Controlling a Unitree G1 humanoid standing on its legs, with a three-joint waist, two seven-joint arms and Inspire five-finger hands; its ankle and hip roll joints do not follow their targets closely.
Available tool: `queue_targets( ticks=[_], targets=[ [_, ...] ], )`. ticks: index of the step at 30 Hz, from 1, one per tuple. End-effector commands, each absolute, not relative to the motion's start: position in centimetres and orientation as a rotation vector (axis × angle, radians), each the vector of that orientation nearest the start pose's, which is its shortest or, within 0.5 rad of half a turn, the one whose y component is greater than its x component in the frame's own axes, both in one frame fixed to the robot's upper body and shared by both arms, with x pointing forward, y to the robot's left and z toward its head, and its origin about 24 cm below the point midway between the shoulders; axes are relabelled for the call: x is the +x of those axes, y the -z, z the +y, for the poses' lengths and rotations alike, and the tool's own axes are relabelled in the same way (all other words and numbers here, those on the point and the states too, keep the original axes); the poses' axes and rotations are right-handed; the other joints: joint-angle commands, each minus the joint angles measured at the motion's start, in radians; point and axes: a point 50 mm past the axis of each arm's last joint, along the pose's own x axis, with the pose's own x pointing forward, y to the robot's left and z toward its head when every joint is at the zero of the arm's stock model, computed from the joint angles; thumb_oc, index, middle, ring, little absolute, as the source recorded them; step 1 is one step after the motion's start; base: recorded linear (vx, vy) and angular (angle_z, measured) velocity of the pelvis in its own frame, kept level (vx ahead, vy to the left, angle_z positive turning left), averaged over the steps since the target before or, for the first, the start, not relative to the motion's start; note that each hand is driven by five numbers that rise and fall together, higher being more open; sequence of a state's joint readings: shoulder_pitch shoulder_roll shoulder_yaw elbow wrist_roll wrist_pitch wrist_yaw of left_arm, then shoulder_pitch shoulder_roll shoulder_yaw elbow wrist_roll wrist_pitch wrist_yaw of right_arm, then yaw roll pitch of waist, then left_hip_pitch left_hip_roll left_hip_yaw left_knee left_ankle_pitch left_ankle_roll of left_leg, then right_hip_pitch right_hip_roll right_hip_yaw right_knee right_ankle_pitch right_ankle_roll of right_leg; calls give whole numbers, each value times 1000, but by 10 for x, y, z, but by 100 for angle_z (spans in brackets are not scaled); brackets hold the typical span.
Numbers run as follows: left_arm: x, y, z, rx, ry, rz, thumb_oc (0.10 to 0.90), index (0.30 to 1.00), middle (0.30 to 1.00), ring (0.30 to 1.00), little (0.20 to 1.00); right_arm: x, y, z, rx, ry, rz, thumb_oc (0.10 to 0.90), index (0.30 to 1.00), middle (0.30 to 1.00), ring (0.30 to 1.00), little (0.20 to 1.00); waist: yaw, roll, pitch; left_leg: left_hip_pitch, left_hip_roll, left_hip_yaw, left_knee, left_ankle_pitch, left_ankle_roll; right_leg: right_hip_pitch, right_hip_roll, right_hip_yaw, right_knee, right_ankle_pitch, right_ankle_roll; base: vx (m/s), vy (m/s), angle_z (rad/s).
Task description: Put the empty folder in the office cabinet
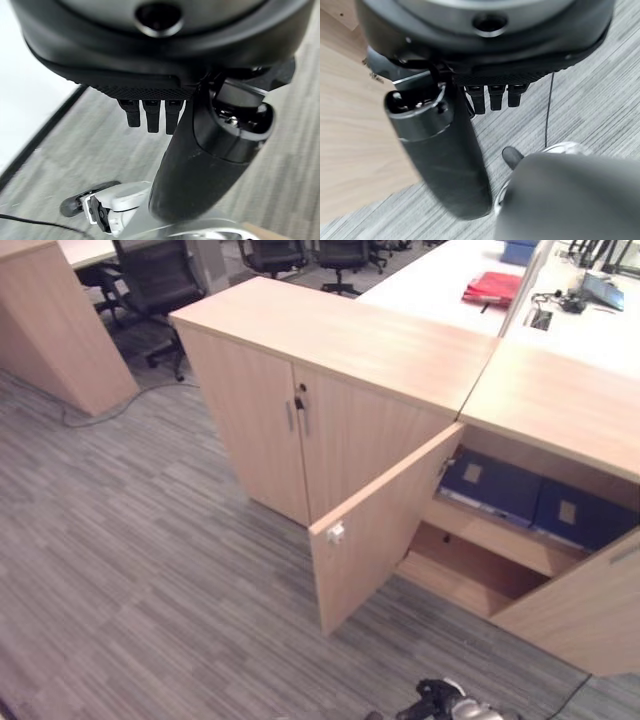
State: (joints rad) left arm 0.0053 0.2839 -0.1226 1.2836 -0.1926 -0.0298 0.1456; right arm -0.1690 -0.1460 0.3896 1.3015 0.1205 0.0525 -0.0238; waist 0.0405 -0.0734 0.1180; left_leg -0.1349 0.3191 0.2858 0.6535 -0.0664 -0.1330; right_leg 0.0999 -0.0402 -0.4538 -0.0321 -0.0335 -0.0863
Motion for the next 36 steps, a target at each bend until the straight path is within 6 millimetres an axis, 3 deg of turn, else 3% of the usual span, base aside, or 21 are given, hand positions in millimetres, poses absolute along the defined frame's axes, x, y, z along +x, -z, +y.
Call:
queue_targets(
  ticks=[1, 2, 3, 5, 8, 9, 13, 16, 17, 18, 22, 24, 25, 26, 27, 28, 29, 31, 32, 35, 36],
  targets=[
    [112, 159, 219, 183, -215, 1118, 800, 900, 900, 900, 900, 142, 156, -202, -379, -84, 1193, 800, 900, 900, 900, 900, 4, 50, 21, 29, 15, -47, -312, 191, -15, -65, -77, -12, 36, -44, 128, 162, 172, -45],
    [113, 158, 219, 183, -215, 1103, 800, 900, 900, 900, 900, 138, 156, -206, -376, -73, 1202, 800, 900, 900, 900, 900, 6, 55, 20, 26, 7, -56, -387, 202, -21, -58, -87, -3, 35, -46, 136, 196, 275, -51],
    [119, 155, 221, 186, -216, 1067, 800, 900, 900, 900, 900, 131, 157, -215, -373, -43, 1222, 800, 900, 900, 900, 900, 17, 75, 20, -1, -46, -116, -535, 215, -25, -43, -96, 14, 32, -51, 147, 217, 330, -44],
    [124, 152, 221, 175, -213, 1034, 800, 900, 900, 900, 900, 124, 158, -223, -354, -9, 1239, 800, 900, 900, 900, 900, 19, 105, 13, 4, -93, -171, -663, 228, -24, -39, -105, 32, 52, -50, 157, 131, 279, -23],
    [118, 155, 218, 187, -192, 1055, 800, 900, 900, 900, 900, 112, 160, -229, -332, 20, 1269, 800, 900, 900, 900, 900, 6, 126, -6, 44, -104, -149, -709, 217, -26, -15, -115, 33, 54, -50, 171, 157, 194, -47],
    [113, 157, 220, 192, -195, 1080, 800, 900, 900, 900, 900, 104, 161, -234, -296, 62, 1284, 800, 900, 900, 900, 900, -6, 132, -27, 83, -128, -124, -741, 210, -20, -10, -134, 45, 51, -34, 182, 220, 231, -59],
    [112, 156, 225, 213, -187, 1082, 800, 900, 900, 900, 900, 89, 164, -236, -279, 77, 1328, 800, 900, 900, 900, 900, -20, 127, -51, 111, -155, -89, -741, 177, -4, -4, -160, 60, 32, -10, 200, 146, 189, -32],
    [128, 149, 224, 259, -136, 1009, 800, 900, 900, 900, 900, 80, 165, -238, -292, 80, 1360, 800, 900, 900, 900, 900, -30, 124, -59, 129, -178, -75, -741, 153, 16, -2, -182, 74, 18, 15, 218, 40, 106, -9],
    [144, 140, 220, 283, -84, 926, 800, 900, 900, 900, 900, 78, 165, -239, -279, 94, 1366, 800, 900, 900, 900, 900, -37, 120, -60, 135, -188, -67, -741, 142, 26, -4, -191, 82, 15, 25, 227, 24, 90, -9],
    [144, 140, 220, 283, -84, 926, 800, 900, 900, 900, 900, 77, 165, -239, -279, 94, 1366, 800, 900, 900, 900, 900, -36, 120, -60, 135, -188, -67, -741, 142, 26, -4, -191, 83, 15, 25, 227, 13, 79, -8],
    [188, 104, 201, 366, 124, 662, 800, 900, 900, 900, 900, 76, 165, -241, -282, 104, 1371, 800, 900, 900, 900, 900, -53, 117, -57, 136, -202, -55, -741, 126, 42, -16, -206, 91, 17, 36, 242, -16, 54, -4],
    [207, 77, 188, 371, 241, 512, 800, 900, 900, 900, 900, 71, 166, -242, -270, 117, 1387, 800, 900, 900, 900, 900, -62, 116, -57, 139, -206, -52, -741, 118, 47, -19, -211, 93, 17, 40, 250, -12, 42, -4],
    [222, 47, 176, 379, 339, 362, 800, 900, 900, 900, 900, 68, 166, -242, -252, 131, 1398, 800, 900, 900, 900, 900, -69, 115, -58, 137, -209, -51, -741, 113, 50, -23, -215, 93, 16, 44, 255, -12, 28, -7],
    [228, 35, 171, 371, 372, 304, 800, 900, 900, 900, 900, 66, 167, -241, -241, 134, 1404, 800, 900, 900, 900, 900, -72, 114, -58, 138, -210, -50, -741, 111, 51, -23, -217, 96, 15, 46, 257, -18, 18, -5],
    [228, 34, 171, 371, 371, 304, 800, 900, 900, 900, 900, 67, 167, -241, -240, 134, 1404, 800, 900, 900, 900, 900, -72, 114, -60, 135, -210, -50, -741, 113, 52, -25, -216, 96, 13, 49, 256, 0, 0, 0],
    [236, 18, 158, 352, 430, 221, 800, 900, 900, 900, 900, 64, 168, -236, -226, 122, 1408, 800, 900, 900, 900, 900, -80, 109, -61, 139, -212, -46, -741, 107, 52, -26, -219, 99, 13, 49, 260, -14, -4, -5],
    [236, 17, 158, 352, 430, 221, 800, 900, 900, 900, 900, 65, 168, -236, -225, 122, 1408, 800, 900, 900, 900, 900, -80, 109, -62, 136, -212, -46, -741, 109, 53, -28, -218, 100, 11, 52, 259, -5, -13, -10],
    [250, -10, 125, 352, 571, 84, 800, 900, 900, 900, 900, 64, 170, -231, -209, 102, 1409, 800, 900, 900, 900, 900, -95, 101, -63, 142, -212, -40, -741, 102, 54, -32, -218, 110, 11, 54, 263, -18, -26, -18],
    [250, -11, 125, 352, 571, 83, 800, 900, 900, 900, 900, 65, 170, -231, -209, 102, 1408, 800, 900, 900, 900, 900, -94, 101, -64, 139, -212, -40, -741, 104, 55, -34, -218, 110, 9, 57, 262, -20, -26, -10],
    [257, -33, 84, 286, 731, -16, 800, 900, 900, 900, 900, 70, 170, -225, -214, 77, 1392, 800, 900, 900, 900, 900, -121, 97, -66, 147, -209, -24, -741, 97, 57, -42, -216, 124, 2, 64, 265, -22, -28, -5],
    [257, -33, 84, 286, 731, -16, 800, 900, 900, 900, 900, 70, 170, -225, -214, 77, 1392, 800, 900, 900, 900, 900, -121, 97, -67, 146, -209, -24, -741, 97, 57, -43, -216, 124, 2, 65, 264, -14, -32, -12]
  ],
)
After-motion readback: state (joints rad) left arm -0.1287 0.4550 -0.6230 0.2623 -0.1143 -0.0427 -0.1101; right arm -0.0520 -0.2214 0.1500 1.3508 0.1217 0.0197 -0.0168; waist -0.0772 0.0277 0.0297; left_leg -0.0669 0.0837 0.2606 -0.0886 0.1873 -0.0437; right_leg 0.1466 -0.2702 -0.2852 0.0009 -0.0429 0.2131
